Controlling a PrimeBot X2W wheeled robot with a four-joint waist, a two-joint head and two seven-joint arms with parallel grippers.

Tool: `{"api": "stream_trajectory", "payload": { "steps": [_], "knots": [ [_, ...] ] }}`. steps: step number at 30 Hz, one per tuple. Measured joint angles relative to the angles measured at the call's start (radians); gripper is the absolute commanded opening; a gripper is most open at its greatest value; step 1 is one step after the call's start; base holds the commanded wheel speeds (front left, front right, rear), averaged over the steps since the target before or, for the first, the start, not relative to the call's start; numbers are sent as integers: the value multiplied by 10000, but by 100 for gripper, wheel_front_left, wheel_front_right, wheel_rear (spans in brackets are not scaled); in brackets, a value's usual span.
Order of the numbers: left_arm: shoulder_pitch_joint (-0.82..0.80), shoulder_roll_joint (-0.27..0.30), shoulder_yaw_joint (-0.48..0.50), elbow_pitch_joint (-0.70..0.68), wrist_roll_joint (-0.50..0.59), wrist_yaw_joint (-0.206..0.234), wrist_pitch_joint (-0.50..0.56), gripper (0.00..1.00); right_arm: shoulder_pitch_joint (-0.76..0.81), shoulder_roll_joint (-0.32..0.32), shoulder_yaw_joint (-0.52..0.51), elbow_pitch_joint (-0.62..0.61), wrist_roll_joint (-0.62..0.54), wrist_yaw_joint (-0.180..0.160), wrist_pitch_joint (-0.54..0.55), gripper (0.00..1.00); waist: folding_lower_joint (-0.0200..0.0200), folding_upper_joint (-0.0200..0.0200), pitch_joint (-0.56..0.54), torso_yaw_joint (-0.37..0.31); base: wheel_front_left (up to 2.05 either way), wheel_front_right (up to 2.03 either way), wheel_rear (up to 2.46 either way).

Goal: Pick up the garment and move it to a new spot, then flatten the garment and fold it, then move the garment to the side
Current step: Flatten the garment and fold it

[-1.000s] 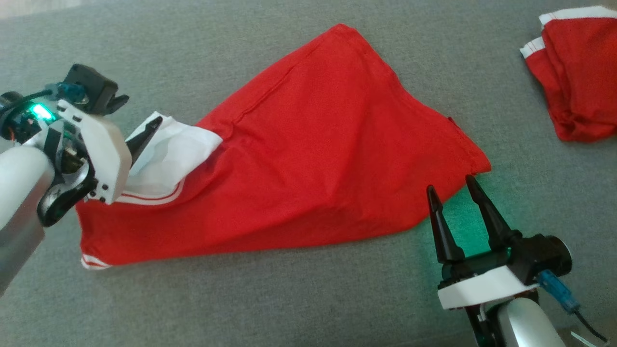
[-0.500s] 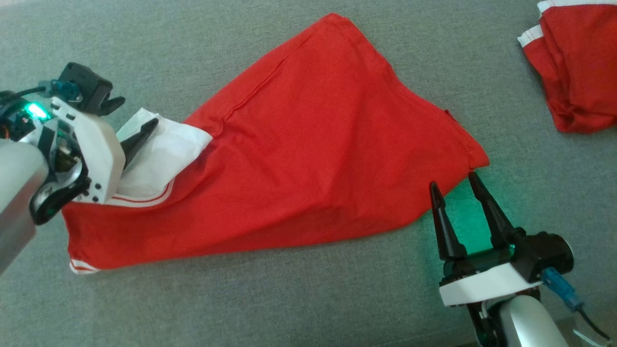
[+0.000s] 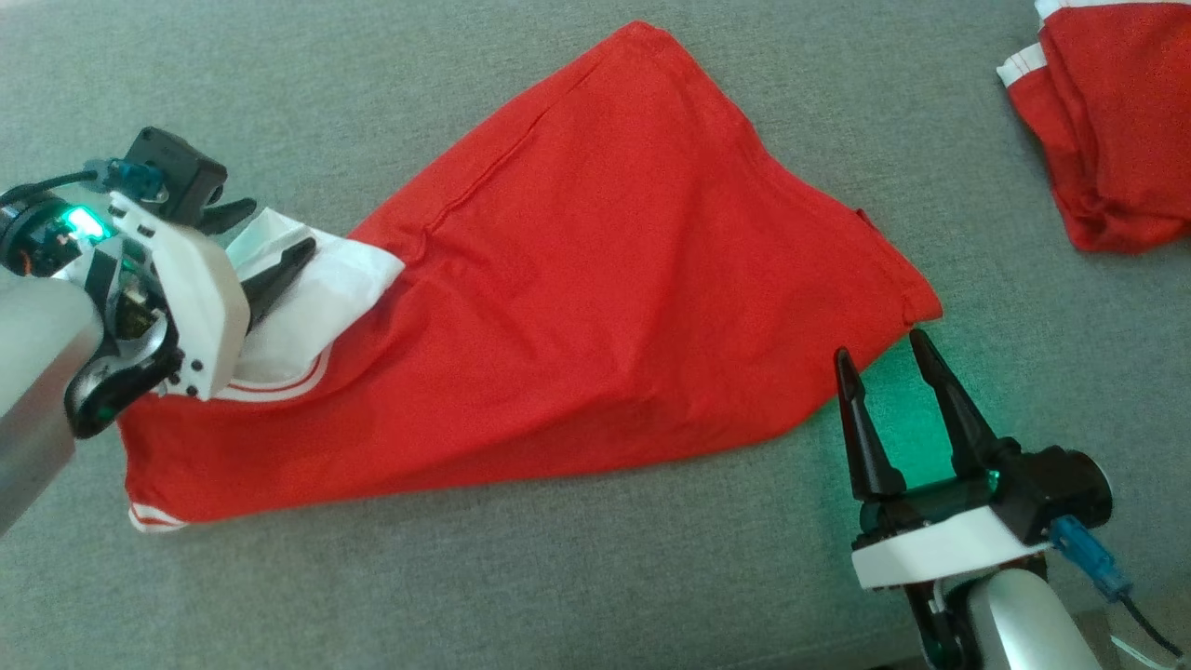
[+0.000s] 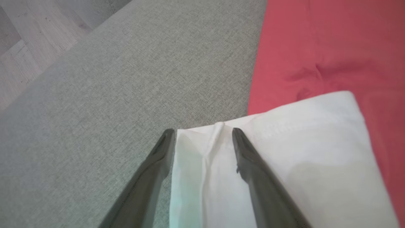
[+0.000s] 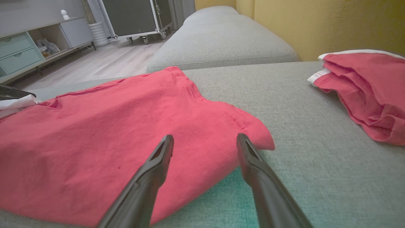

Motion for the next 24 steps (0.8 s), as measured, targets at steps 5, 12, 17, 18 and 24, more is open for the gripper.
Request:
{"api": "stream_trajectory", "payload": {
  "steps": [5,12,17,18,24],
  "knots": [
    [-10,-4,-92,10,-213,0,-58,23,-17,0,0,-2,-4,0,0,100,0,0,34,1,0,0,0],
    [-12,-13,-201,-368,-1037,0,117,0,-65,0,-88,-15,-134,0,0,100,1,0,-45,103,0,0,0],
    [-112,10,-224,-468,-938,0,-798,0,-151,0,-293,-196,-276,0,0,100,0,0,-291,222,0,0,0],
    [-193,13,-232,-504,-892,0,-1018,0,-150,0,-316,-211,-330,0,0,100,0,0,-359,255,0,0,0],
    [-644,100,-232,-696,-790,0,-1939,0,-163,-86,-301,-247,-418,0,0,100,-1,0,-705,489,0,0,0]
  ]
}}
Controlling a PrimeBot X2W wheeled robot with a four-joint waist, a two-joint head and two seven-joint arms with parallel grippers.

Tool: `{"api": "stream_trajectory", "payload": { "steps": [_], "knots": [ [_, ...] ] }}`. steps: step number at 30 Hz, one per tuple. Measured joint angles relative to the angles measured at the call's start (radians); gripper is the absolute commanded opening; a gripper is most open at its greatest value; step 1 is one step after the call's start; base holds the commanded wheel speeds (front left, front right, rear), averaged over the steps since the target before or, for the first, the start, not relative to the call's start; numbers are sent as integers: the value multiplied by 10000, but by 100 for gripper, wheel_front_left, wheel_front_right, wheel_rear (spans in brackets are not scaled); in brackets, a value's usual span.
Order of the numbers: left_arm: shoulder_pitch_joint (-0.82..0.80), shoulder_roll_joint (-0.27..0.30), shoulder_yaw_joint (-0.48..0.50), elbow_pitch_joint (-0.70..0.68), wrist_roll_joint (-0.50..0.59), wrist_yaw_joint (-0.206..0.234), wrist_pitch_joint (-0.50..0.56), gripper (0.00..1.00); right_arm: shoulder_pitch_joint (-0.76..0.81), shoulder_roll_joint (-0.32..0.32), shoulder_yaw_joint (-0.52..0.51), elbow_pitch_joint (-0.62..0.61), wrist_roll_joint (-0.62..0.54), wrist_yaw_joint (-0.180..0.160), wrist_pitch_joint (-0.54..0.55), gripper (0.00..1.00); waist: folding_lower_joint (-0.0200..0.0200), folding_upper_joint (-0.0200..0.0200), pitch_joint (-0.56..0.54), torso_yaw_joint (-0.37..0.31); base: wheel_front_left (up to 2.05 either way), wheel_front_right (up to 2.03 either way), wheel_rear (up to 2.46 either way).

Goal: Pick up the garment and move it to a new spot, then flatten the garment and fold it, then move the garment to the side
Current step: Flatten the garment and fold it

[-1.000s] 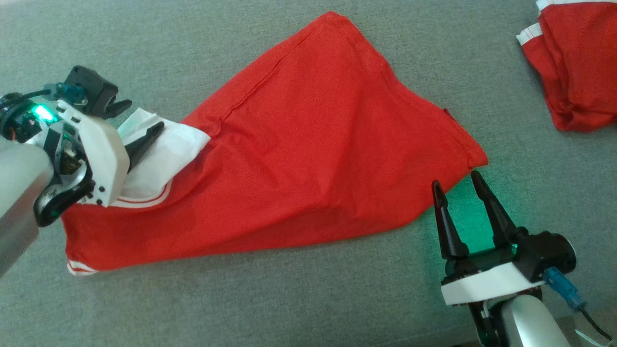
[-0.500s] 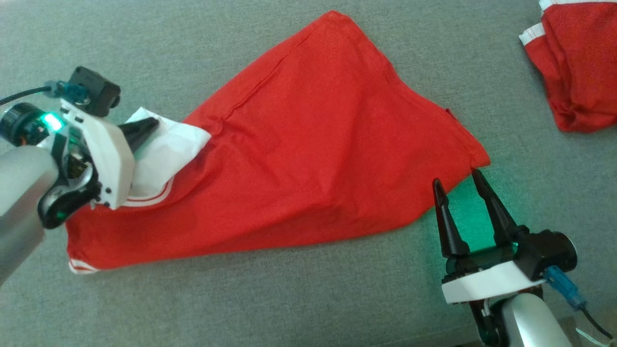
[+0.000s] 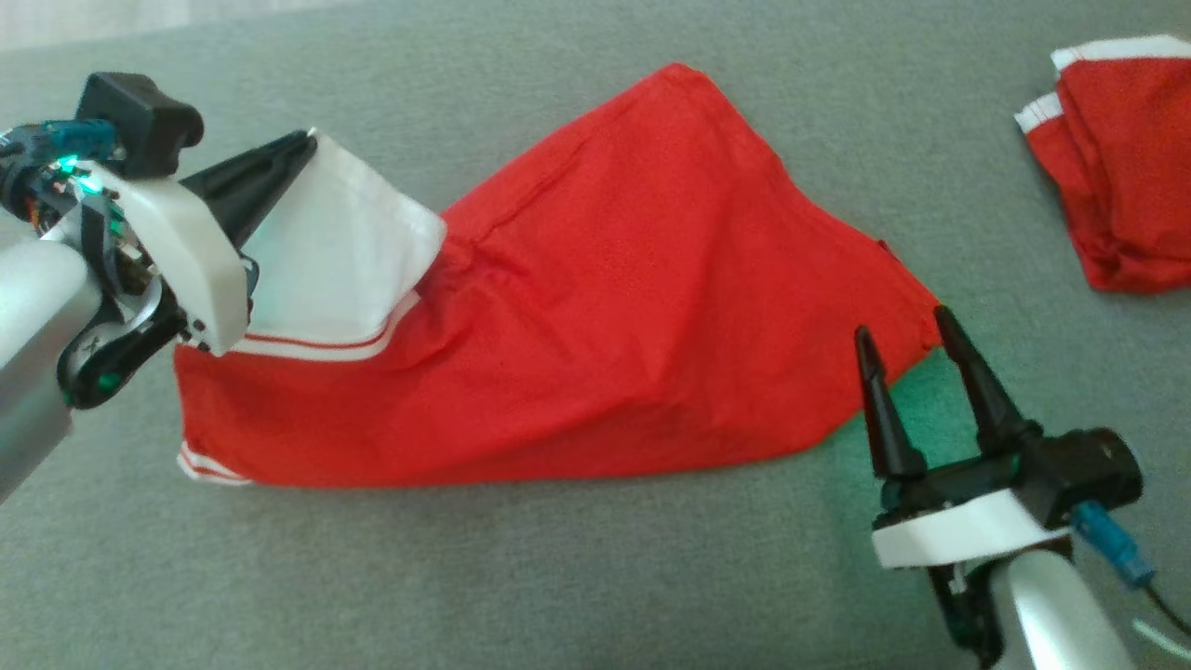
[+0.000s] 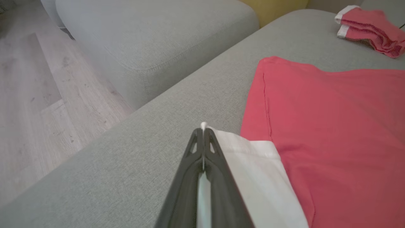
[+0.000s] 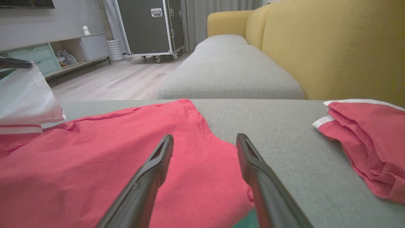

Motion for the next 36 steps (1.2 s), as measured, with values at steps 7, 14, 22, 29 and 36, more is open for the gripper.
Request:
{"api": "stream_trajectory", "payload": {
  "steps": [7,14,22,29,36],
  "knots": [
    [-69,184,-13,-337,201,0,-746,0,-1372,-1277,439,1273,516,0,100,100,0,0,-331,547,0,0,0],
    [-726,174,54,-627,826,2,-2046,0,-4585,-2727,1505,2955,1636,0,2591,100,0,0,-41,1179,0,0,0],
    [-809,-134,111,-581,1235,33,-2796,0,-7414,-3590,3469,4986,2499,0,4182,100,2,0,507,2077,0,0,0],
    [-1031,-449,174,-443,1325,31,-3037,0,-8988,-3622,4312,7162,3745,0,4343,100,2,0,1110,2926,0,0,0],
    [-1054,-568,188,-270,1325,15,-3168,0,-9860,-3386,5095,8458,4242,0,4614,100,2,0,1409,3365,0,0,0]
  ]
}}
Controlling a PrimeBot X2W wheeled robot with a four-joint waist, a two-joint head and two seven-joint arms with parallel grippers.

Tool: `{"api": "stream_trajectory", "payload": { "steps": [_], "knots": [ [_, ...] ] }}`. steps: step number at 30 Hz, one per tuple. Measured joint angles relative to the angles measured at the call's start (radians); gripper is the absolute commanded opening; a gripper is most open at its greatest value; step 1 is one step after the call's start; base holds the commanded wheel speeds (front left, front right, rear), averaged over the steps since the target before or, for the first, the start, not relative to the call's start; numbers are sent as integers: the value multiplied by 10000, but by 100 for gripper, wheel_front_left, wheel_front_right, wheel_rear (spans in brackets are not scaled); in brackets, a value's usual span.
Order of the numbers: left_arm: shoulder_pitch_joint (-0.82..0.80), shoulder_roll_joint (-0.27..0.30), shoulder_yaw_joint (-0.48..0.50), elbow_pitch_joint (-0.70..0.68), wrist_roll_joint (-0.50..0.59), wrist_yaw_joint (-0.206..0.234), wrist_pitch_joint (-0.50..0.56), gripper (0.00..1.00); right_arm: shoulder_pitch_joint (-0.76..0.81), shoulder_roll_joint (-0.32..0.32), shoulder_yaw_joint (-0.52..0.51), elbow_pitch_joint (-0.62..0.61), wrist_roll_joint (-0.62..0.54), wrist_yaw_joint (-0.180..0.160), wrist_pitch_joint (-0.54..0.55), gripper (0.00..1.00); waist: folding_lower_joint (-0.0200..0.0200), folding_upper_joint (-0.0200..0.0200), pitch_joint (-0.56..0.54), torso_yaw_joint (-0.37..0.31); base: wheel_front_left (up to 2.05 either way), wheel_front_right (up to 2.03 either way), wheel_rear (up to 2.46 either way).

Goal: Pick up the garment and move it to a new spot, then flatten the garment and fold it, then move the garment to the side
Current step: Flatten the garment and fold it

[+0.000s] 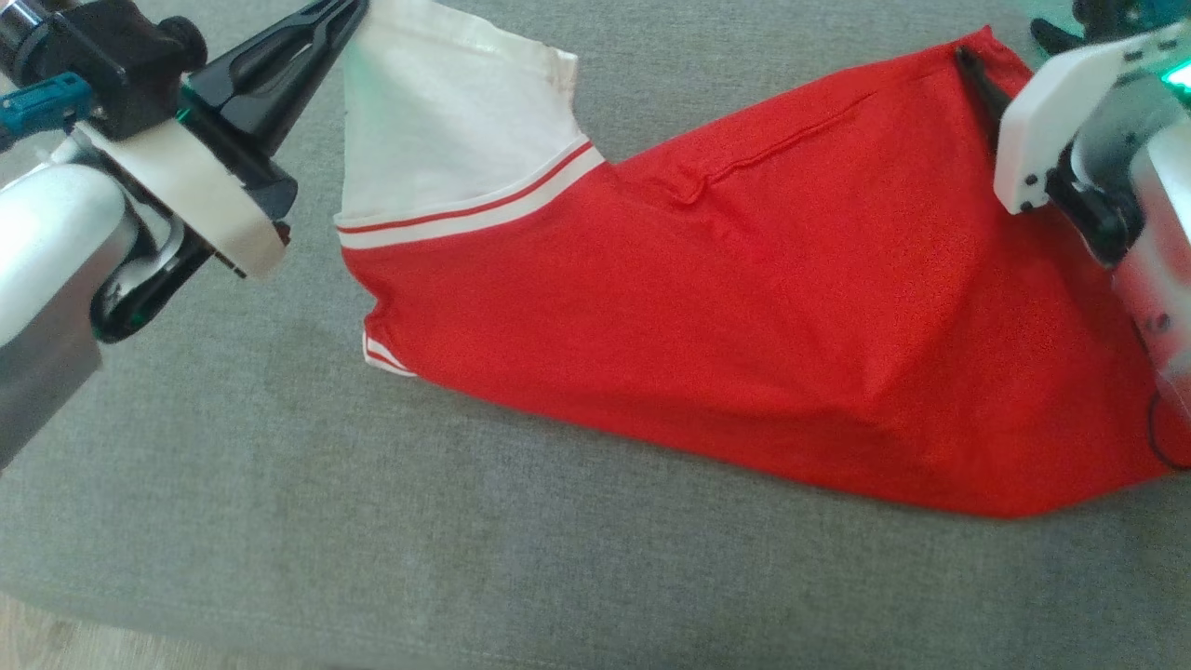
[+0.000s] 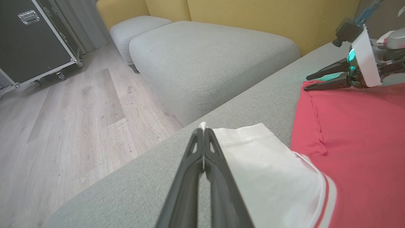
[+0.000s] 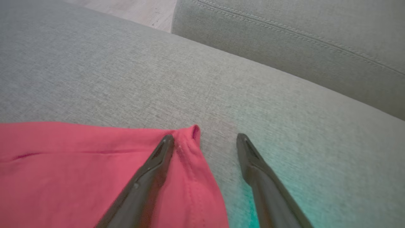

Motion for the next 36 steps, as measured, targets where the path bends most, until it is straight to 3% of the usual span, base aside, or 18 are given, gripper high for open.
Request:
{"api": "stream_trajectory", "payload": {
  "steps": [2,6,12,17,22,25,36],
  "knots": [
    [0,-35,0,29,0,-2,-25,0,-199,17,337,86,198,0,182,100,0,0,15,54,0,0,0],
    [0,-38,-2,119,-2,-13,-111,0,-399,-2,1005,157,481,0,265,0,-1,0,-13,52,0,0,0],
    [5,-21,42,447,0,10,-326,0,-512,-17,1519,412,675,0,-339,0,-1,0,-215,-142,0,0,0],
    [26,-17,516,704,420,510,-608,0,-769,-61,1386,445,1127,0,-1557,0,-1,0,-675,-404,0,0,0],
    [190,-12,2069,357,1114,1170,-681,0,-973,-495,1110,-104,1703,0,-2798,0,-2,0,-1384,-741,0,0,0],
    [432,-8,2913,42,1499,1323,-723,0,-946,-717,1066,-445,1985,0,-3110,0,-3,0,-1719,-904,0,0,0],
    [2699,33,4924,-838,2619,995,-727,0,571,-2579,579,-3620,4011,0,-3417,0,-5,1,-3812,-1766,0,0,0]
  ]
}}
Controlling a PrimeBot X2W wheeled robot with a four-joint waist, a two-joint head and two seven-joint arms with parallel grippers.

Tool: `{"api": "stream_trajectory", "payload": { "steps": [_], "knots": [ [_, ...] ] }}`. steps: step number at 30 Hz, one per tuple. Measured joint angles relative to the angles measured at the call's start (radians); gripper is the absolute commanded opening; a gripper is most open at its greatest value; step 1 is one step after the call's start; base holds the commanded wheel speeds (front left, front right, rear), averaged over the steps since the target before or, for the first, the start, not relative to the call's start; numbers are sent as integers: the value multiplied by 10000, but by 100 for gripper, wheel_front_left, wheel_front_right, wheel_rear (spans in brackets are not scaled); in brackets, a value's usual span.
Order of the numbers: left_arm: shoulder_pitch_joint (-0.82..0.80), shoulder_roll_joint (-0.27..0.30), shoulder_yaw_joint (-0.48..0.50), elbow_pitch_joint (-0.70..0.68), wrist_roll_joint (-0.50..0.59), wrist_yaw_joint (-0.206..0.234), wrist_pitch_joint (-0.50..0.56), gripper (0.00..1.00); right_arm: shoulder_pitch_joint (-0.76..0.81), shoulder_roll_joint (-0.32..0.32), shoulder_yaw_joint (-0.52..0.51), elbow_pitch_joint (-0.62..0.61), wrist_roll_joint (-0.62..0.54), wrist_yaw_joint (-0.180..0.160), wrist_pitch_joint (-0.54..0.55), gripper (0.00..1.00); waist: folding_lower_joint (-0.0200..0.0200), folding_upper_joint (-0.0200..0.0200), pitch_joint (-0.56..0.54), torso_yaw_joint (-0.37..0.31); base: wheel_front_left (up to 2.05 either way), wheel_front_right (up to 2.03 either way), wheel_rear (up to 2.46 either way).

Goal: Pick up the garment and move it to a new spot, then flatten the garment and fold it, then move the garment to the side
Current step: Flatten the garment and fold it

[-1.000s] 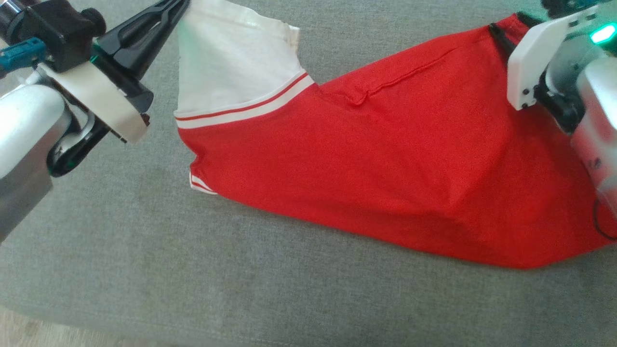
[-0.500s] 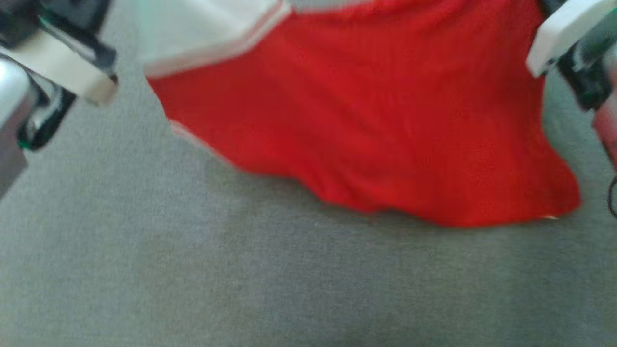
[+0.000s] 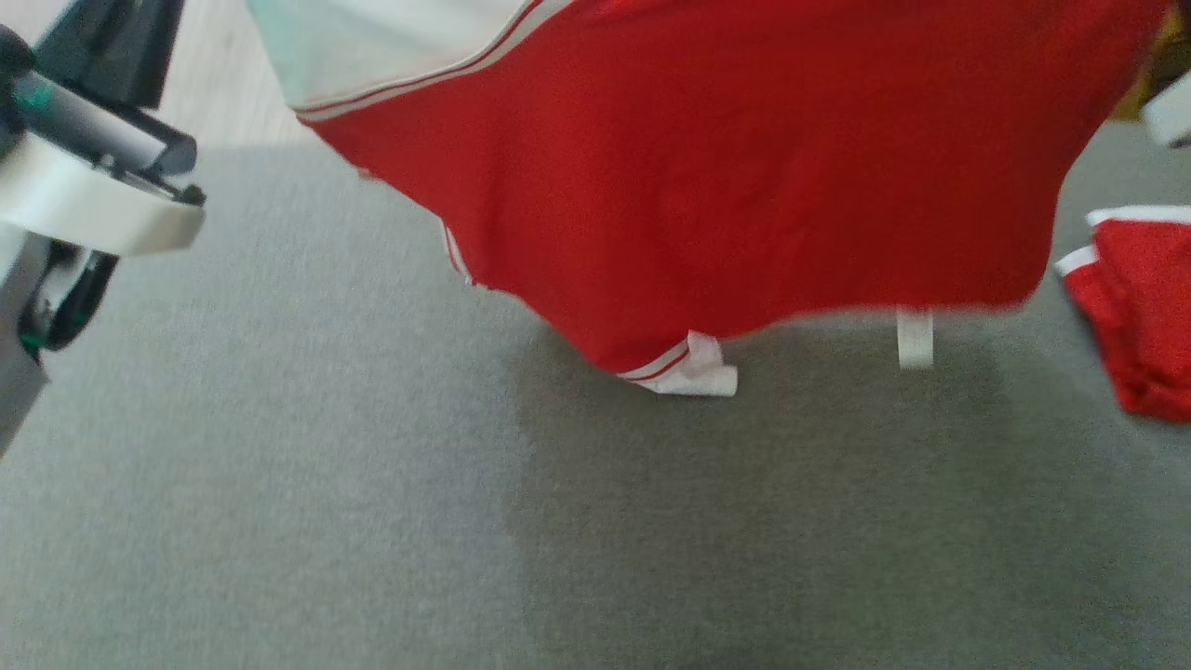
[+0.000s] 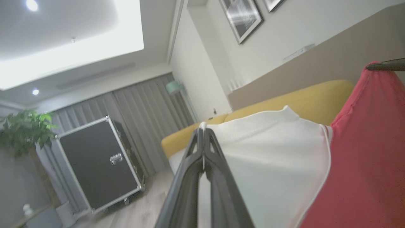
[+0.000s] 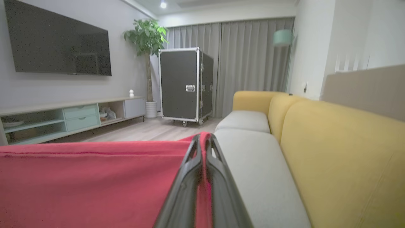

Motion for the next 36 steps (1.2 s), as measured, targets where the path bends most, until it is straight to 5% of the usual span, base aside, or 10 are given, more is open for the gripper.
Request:
{"api": "stream_trajectory", "payload": {
  "steps": [6,12,25,30,36],
  "knots": [
    [-33,217,809,-832,288,-140,-4,0,232,-1011,-1156,-1657,113,0,343,0,-1,0,-839,-435,0,0,0],
    [-1003,161,1225,-723,305,-176,0,0,273,-1081,-2274,-2322,-384,0,1047,0,0,0,-1032,-709,0,0,0],
    [-3933,-1304,341,3129,1070,-848,395,0,-1411,1162,-2080,-644,-2125,0,2347,0,6,0,750,-584,0,0,0],
    [-5544,-1845,568,4199,1933,-616,13,0,-2863,1638,-2222,493,-2928,0,1342,0,8,-1,1924,-446,0,0,0],
    [-6222,-2157,2102,2878,2917,-42,-17,0,-4253,1760,-2245,1208,-4048,0,-364,0,6,-1,3122,-221,0,0,0]
  ]
}}
